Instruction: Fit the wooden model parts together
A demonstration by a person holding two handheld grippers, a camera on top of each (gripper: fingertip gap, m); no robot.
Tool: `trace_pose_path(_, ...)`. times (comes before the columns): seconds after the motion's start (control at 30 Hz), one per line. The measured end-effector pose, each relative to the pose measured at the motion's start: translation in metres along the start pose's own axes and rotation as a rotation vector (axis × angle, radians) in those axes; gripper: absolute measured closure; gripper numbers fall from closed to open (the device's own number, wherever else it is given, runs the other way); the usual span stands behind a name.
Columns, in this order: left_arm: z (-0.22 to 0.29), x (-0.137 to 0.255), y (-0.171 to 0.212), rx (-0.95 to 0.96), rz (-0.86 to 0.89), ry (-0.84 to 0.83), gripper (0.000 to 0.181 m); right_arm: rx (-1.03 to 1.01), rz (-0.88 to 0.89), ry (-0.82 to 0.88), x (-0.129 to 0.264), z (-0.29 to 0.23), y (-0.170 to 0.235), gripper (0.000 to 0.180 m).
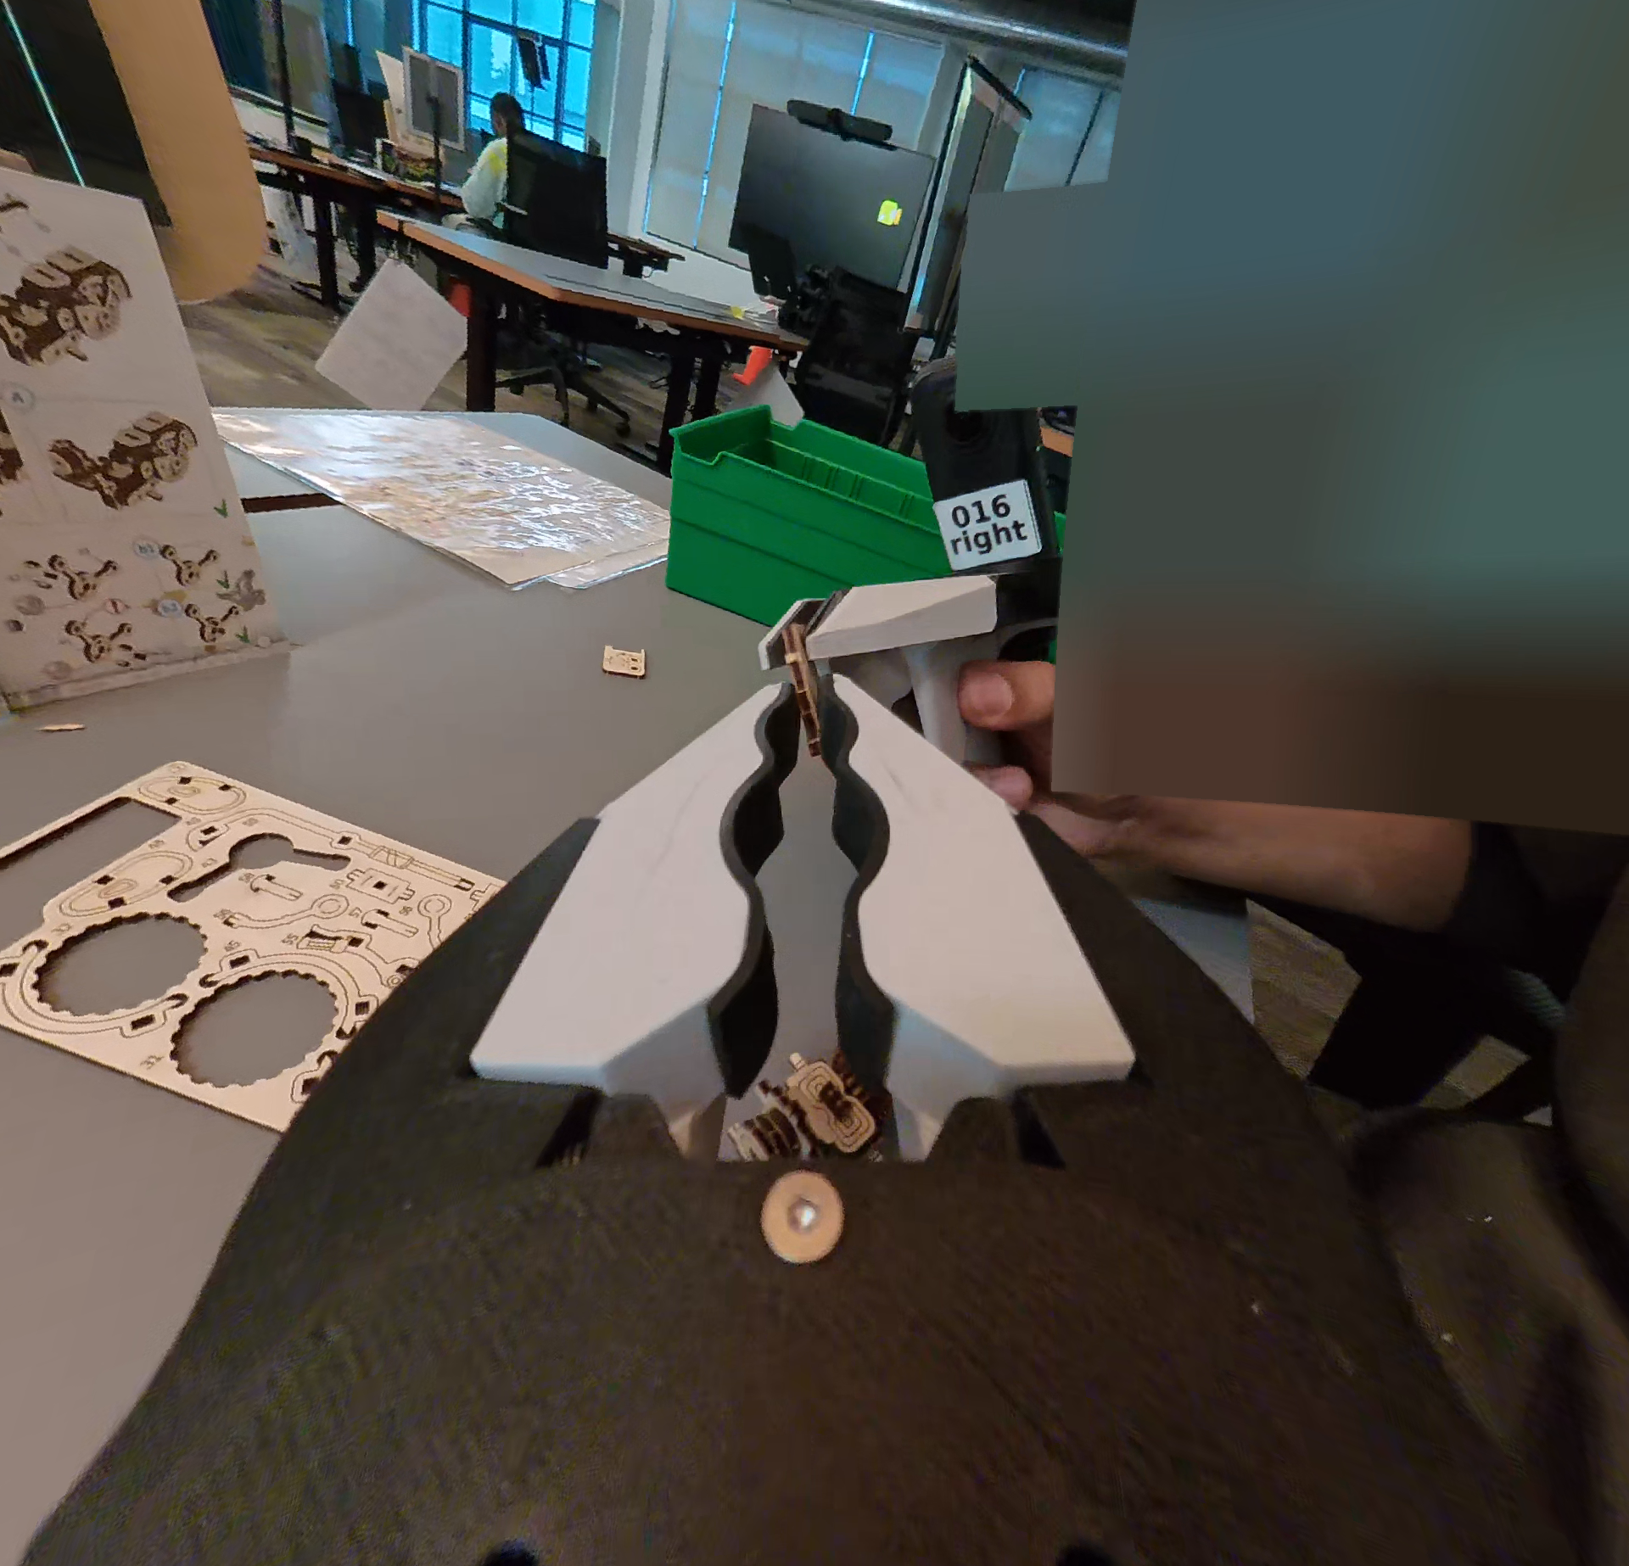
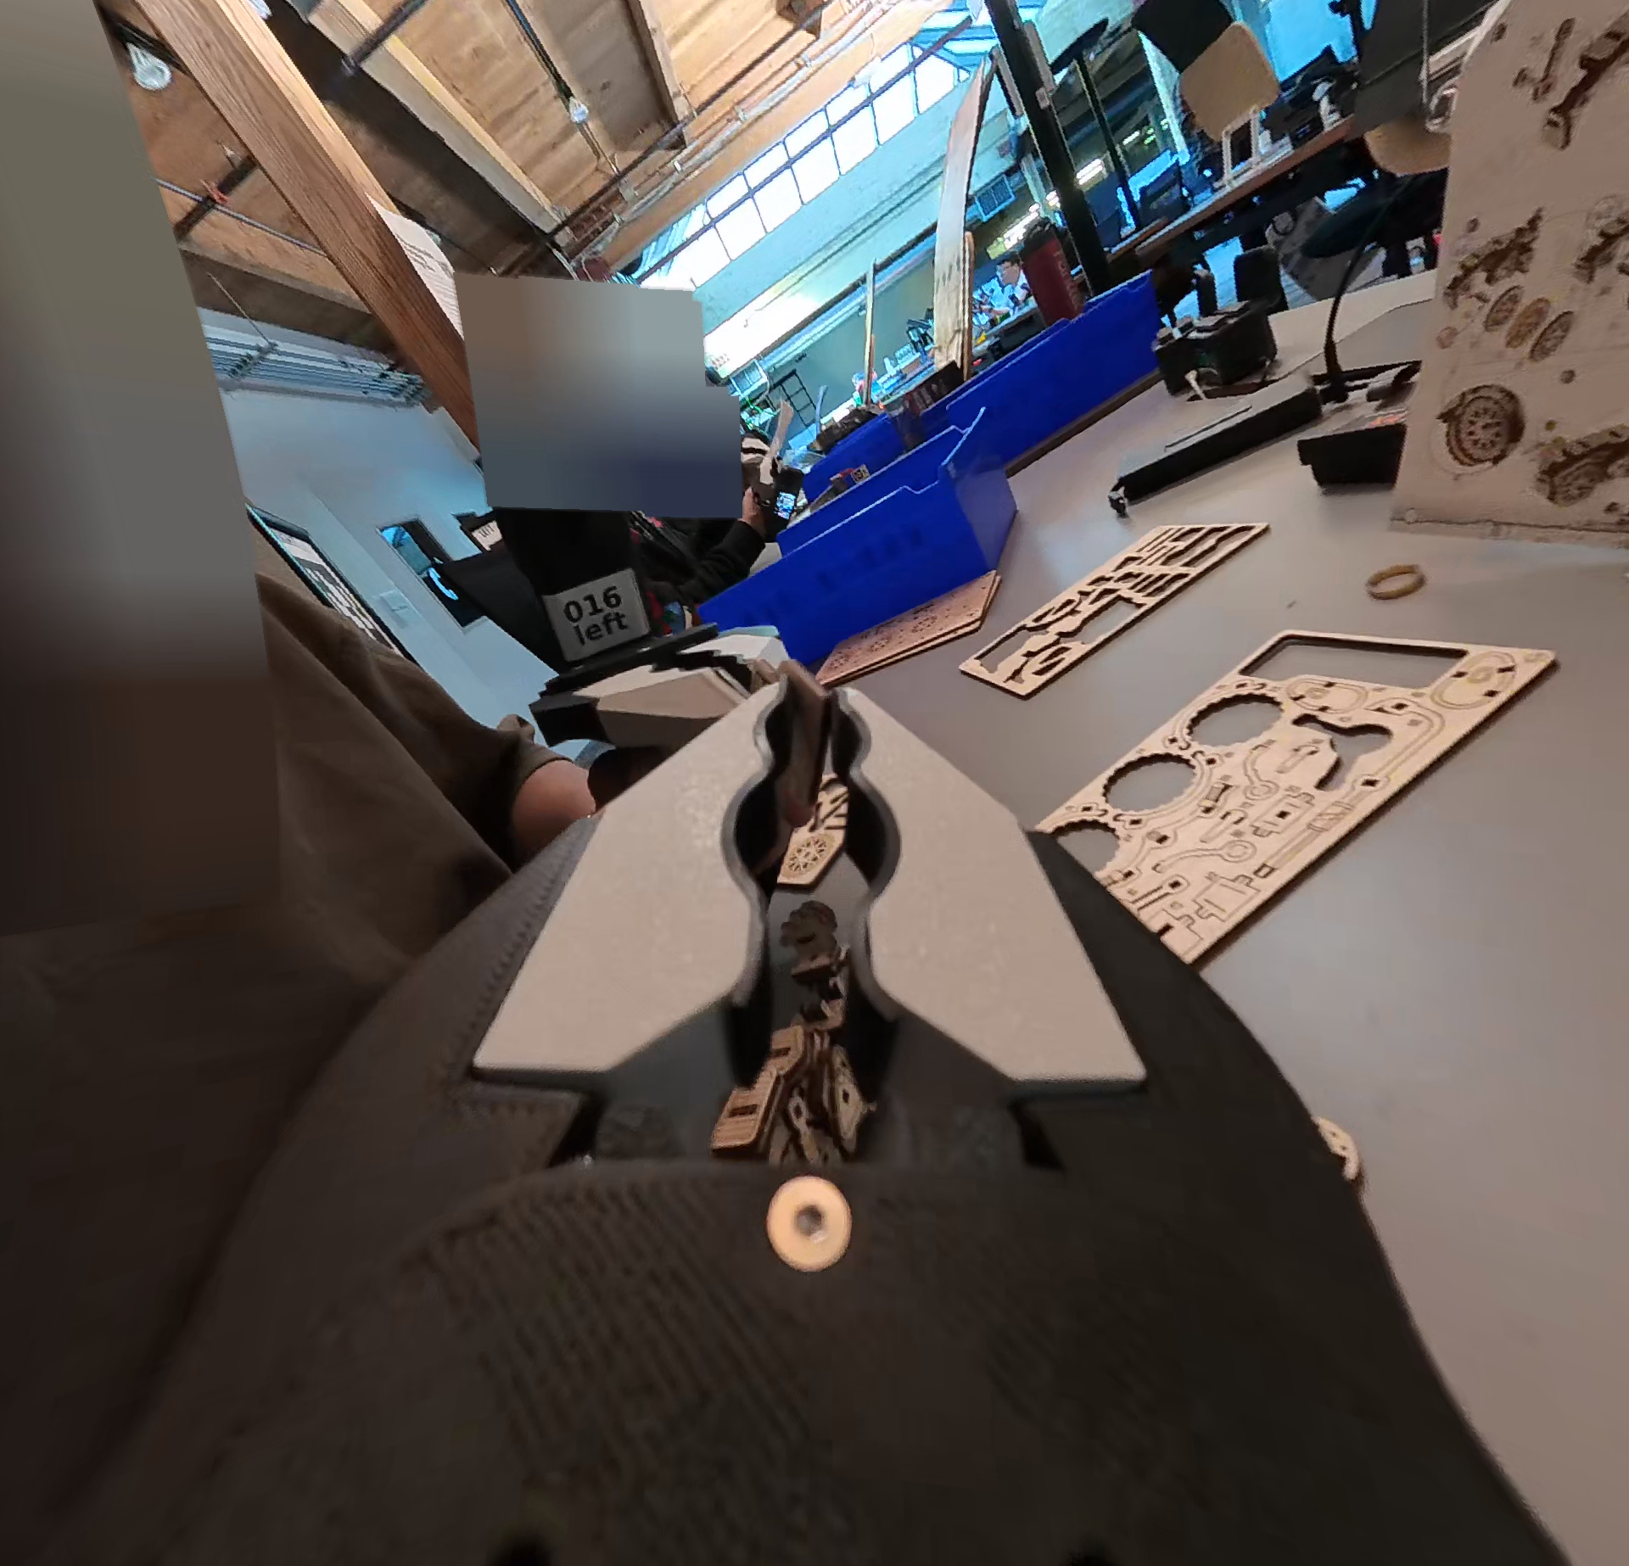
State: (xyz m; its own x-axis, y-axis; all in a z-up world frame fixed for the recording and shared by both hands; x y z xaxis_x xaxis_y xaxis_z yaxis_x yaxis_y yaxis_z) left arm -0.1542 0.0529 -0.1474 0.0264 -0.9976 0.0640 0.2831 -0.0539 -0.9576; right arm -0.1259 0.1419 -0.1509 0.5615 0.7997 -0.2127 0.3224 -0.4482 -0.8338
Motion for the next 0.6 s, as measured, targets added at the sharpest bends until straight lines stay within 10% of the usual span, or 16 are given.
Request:
trace_pose_path(0.43,-0.001,0.0,0.001,-0.04,0.001,-0.021,0.178,0.051,-0.033,0.054,0.0,-0.002,-0.001,0.173)
trace_pose_path(0.6,-0.013,-0.003,0.002,0.244,-0.015,0.097,0.18,0.081,-0.018,0.073,-0.002,0.0,-0.002,0.174)
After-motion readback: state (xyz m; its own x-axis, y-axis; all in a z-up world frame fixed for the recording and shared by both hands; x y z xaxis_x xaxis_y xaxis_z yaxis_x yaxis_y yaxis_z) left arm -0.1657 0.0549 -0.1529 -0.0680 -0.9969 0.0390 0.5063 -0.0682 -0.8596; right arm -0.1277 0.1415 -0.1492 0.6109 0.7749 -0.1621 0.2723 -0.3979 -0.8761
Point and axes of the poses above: each gripper's, where its closed fingertips meet, x back along the fingers, y out of its underside, z = x × y across the jaws, the point moved 5 cm from there along x, back along the fingers, and after that the axes turned 9 degrees about -y, right-handed, at the moved point
